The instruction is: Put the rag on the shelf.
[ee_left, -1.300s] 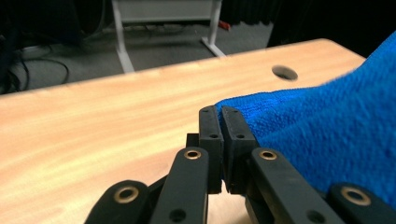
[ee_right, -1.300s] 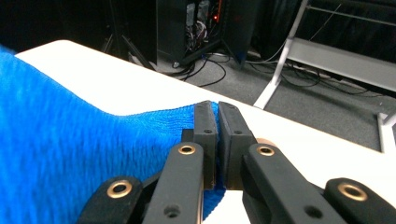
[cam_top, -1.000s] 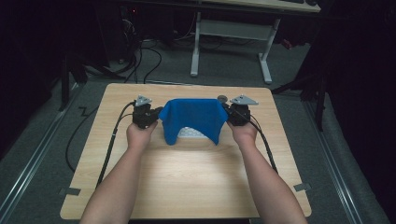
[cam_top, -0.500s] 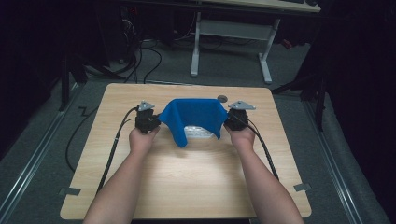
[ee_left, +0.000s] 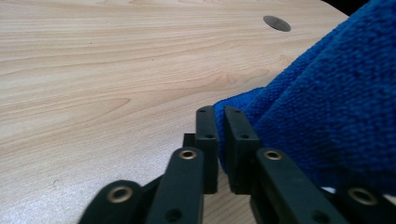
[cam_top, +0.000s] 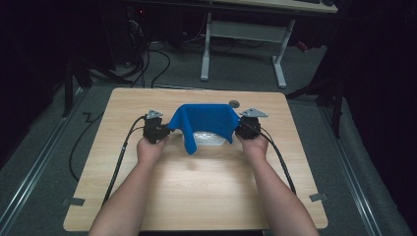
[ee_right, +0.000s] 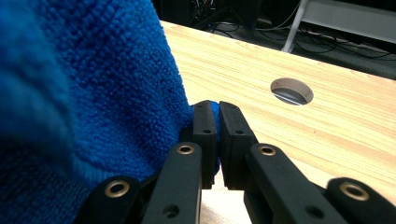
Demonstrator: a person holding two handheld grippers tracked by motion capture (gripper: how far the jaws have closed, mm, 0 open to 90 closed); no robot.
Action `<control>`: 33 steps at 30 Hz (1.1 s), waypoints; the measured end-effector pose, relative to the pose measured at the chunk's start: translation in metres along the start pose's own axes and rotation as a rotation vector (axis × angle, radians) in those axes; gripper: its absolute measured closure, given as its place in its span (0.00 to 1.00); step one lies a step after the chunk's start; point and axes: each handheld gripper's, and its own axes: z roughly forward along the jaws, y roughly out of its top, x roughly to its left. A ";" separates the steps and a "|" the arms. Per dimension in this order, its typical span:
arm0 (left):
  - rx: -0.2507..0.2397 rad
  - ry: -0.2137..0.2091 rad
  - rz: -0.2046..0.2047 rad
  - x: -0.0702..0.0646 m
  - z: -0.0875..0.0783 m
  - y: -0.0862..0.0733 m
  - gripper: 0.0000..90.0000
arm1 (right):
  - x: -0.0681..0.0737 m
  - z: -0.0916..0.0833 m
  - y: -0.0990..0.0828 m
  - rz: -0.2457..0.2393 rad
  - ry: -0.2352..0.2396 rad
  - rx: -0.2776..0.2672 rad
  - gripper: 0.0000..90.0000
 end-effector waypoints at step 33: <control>-0.124 0.157 0.070 -0.002 -0.078 0.028 0.61 | -0.023 -0.067 0.032 -0.013 -0.083 -0.094 0.56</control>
